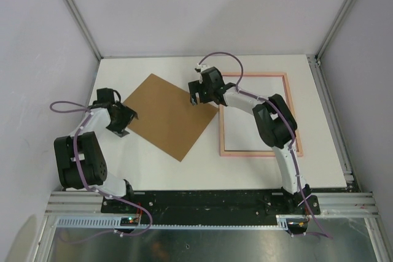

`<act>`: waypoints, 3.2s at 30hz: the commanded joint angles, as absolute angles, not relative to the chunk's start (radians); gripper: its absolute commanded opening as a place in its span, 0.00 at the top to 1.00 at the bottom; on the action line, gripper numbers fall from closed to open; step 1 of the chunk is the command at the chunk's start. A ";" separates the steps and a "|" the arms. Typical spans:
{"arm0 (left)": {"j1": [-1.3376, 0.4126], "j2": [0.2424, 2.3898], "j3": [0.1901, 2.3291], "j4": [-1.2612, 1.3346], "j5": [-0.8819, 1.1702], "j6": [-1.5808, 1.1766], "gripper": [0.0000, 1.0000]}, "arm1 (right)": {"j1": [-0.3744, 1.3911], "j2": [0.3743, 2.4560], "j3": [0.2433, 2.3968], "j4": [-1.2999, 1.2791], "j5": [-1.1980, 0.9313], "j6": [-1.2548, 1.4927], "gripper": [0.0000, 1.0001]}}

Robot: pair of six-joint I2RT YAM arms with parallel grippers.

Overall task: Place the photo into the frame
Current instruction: Pick up the backboard from the center of the board.

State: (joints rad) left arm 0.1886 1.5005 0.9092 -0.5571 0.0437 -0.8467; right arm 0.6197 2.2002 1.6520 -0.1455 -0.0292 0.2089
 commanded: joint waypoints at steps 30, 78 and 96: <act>0.191 1.739 0.993 -0.434 0.013 -0.864 0.25 | 0.541 2.167 1.483 0.000 -0.713 0.555 0.11; -0.097 1.667 0.929 -0.319 0.216 -0.916 0.25 | 0.583 1.706 1.068 0.092 -0.689 0.789 0.25; -0.118 1.606 1.023 -0.321 0.279 -0.781 0.20 | 0.479 1.484 1.007 -0.108 -0.526 0.681 0.99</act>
State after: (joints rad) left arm -0.1139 1.6619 0.9596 -0.3176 0.2382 -0.8558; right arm 0.5007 1.5738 1.0061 -0.0803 -0.5762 0.7246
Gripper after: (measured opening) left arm 0.783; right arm 0.056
